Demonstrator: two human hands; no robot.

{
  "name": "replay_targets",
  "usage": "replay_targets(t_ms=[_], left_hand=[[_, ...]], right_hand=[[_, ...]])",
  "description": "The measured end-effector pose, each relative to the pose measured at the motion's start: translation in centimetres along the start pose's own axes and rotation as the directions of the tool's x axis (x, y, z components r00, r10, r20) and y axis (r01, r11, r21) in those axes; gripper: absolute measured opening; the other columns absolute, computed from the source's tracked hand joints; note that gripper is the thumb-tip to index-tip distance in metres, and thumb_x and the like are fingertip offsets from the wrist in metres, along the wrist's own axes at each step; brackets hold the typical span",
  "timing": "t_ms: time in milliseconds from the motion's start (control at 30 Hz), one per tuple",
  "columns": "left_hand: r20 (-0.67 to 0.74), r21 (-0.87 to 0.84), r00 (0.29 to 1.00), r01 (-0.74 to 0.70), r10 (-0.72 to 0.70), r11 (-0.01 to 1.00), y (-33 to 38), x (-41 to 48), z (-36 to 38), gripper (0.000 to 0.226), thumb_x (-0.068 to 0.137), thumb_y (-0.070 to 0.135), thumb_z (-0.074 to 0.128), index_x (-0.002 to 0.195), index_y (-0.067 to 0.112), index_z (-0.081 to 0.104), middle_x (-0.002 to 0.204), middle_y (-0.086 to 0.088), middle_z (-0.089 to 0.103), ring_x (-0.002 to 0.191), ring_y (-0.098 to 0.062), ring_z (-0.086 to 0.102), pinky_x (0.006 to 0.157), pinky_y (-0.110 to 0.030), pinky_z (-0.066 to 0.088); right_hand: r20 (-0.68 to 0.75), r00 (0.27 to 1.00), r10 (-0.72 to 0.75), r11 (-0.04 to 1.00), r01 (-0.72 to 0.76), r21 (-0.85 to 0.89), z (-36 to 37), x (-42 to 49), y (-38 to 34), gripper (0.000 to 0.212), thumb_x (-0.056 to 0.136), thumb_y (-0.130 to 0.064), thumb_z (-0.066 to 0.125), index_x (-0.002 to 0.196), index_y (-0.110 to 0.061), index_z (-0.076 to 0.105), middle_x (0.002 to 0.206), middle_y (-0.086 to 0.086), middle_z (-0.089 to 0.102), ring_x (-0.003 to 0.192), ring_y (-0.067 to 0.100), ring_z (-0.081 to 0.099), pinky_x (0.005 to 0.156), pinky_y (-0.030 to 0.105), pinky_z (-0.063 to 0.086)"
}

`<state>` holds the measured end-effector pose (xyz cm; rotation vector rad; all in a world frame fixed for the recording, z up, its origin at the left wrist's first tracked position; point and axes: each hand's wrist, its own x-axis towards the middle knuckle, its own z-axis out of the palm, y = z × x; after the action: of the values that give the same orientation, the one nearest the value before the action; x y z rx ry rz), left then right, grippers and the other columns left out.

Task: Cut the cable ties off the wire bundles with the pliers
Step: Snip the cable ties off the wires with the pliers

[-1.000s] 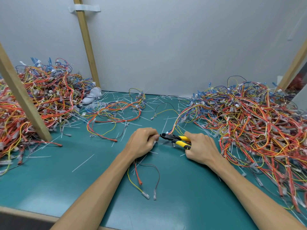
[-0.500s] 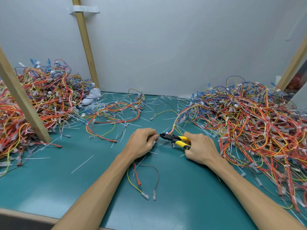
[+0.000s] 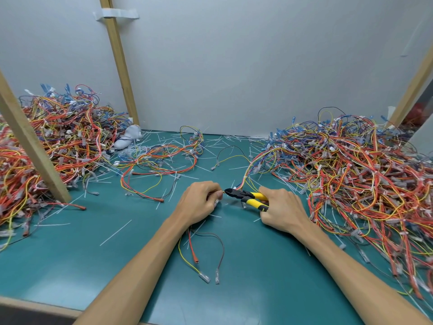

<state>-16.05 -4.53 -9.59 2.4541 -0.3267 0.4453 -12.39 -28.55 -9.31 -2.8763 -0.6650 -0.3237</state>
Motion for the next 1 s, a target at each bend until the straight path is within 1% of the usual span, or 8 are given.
replay_targets(t_ms=[233,367,467,600,700,800,900,1000], left_hand=[[-0.005,-0.005,1.000,-0.007,0.007,1.000,-0.02,0.04,0.01,0.016,0.091,0.016,0.056,0.079,0.018,0.066,0.069,0.009,0.057,0.068,-0.014,0.050,0.065,-0.032,0.043],[-0.004,-0.005,1.000,-0.004,0.004,1.000,-0.10,0.03,0.06,0.016,0.091,0.018,0.055,0.079,0.018,0.066,0.069,0.008,0.057,0.070,-0.015,0.052,0.067,-0.036,0.046],[-0.012,-0.007,1.000,-0.003,0.003,1.000,-0.14,0.08,0.06,0.016,0.092,0.018,0.055,0.079,0.019,0.066,0.067,0.010,0.056,0.068,-0.014,0.051,0.067,-0.036,0.047],[-0.019,-0.014,1.000,0.018,-0.018,1.000,-0.02,0.13,0.07,0.017,0.093,0.018,0.055,0.081,0.019,0.067,0.064,0.012,0.056,0.065,-0.011,0.051,0.064,-0.034,0.046],[0.003,-0.086,0.998,0.068,-0.068,0.994,0.09,0.21,0.08,0.018,0.094,0.019,0.055,0.083,0.019,0.069,0.060,0.011,0.057,0.060,-0.008,0.052,0.061,-0.029,0.043],[0.037,-0.182,0.993,0.115,-0.110,0.977,0.25,0.26,-0.07,0.019,0.095,0.021,0.055,0.083,0.021,0.070,0.053,0.012,0.054,0.054,-0.003,0.049,0.053,-0.014,0.034],[0.060,-0.243,0.987,0.158,-0.147,0.957,0.29,0.22,-0.19,0.020,0.095,0.026,0.056,0.081,0.026,0.071,0.049,0.013,0.049,0.052,-0.004,0.042,0.052,-0.016,0.032],[0.096,-0.355,0.982,0.188,-0.165,0.916,0.74,0.31,-0.37,0.023,0.092,0.031,0.053,0.081,0.025,0.072,0.057,0.009,0.049,0.055,-0.009,0.044,0.055,-0.020,0.035]], right_hand=[[-0.029,1.000,-0.001,1.000,0.002,0.027,0.11,-0.14,-0.06,0.021,0.063,-0.031,0.053,0.073,-0.024,0.036,0.058,-0.006,0.046,0.060,0.028,0.047,0.049,0.028,0.024],[-0.134,0.991,0.006,1.000,-0.004,0.018,0.32,-0.31,-0.16,0.021,0.073,-0.034,0.060,0.088,-0.028,0.046,0.076,-0.007,0.057,0.070,0.026,0.056,0.054,0.029,0.037],[-0.192,0.980,0.061,0.997,-0.049,0.065,0.22,-0.25,-0.10,0.022,0.079,-0.036,0.062,0.094,-0.029,0.048,0.078,-0.006,0.054,0.072,0.024,0.055,0.053,0.029,0.035],[-0.238,0.966,0.100,0.986,-0.064,0.157,0.19,-0.15,0.25,0.030,0.076,-0.028,0.066,0.102,-0.027,0.052,0.083,-0.006,0.054,0.079,0.023,0.053,0.059,0.031,0.035],[-0.273,0.956,0.109,0.968,-0.040,0.248,0.35,0.02,0.24,0.036,0.081,-0.028,0.066,0.114,-0.026,0.052,0.092,-0.005,0.054,0.086,0.021,0.050,0.069,0.032,0.034],[-0.282,0.949,0.140,0.933,-0.031,0.358,0.53,0.16,0.24,0.034,0.089,-0.034,0.061,0.120,-0.029,0.048,0.097,-0.009,0.051,0.087,0.014,0.048,0.070,0.030,0.034],[-0.287,0.947,0.146,0.925,-0.028,0.378,0.74,0.13,0.47,0.032,0.089,-0.035,0.060,0.118,-0.031,0.048,0.096,-0.009,0.051,0.086,0.014,0.049,0.067,0.030,0.035],[-0.281,0.949,0.143,0.926,-0.028,0.376,0.42,0.02,0.32,0.029,0.090,-0.037,0.060,0.117,-0.031,0.049,0.098,-0.010,0.052,0.089,0.012,0.048,0.069,0.030,0.036]])
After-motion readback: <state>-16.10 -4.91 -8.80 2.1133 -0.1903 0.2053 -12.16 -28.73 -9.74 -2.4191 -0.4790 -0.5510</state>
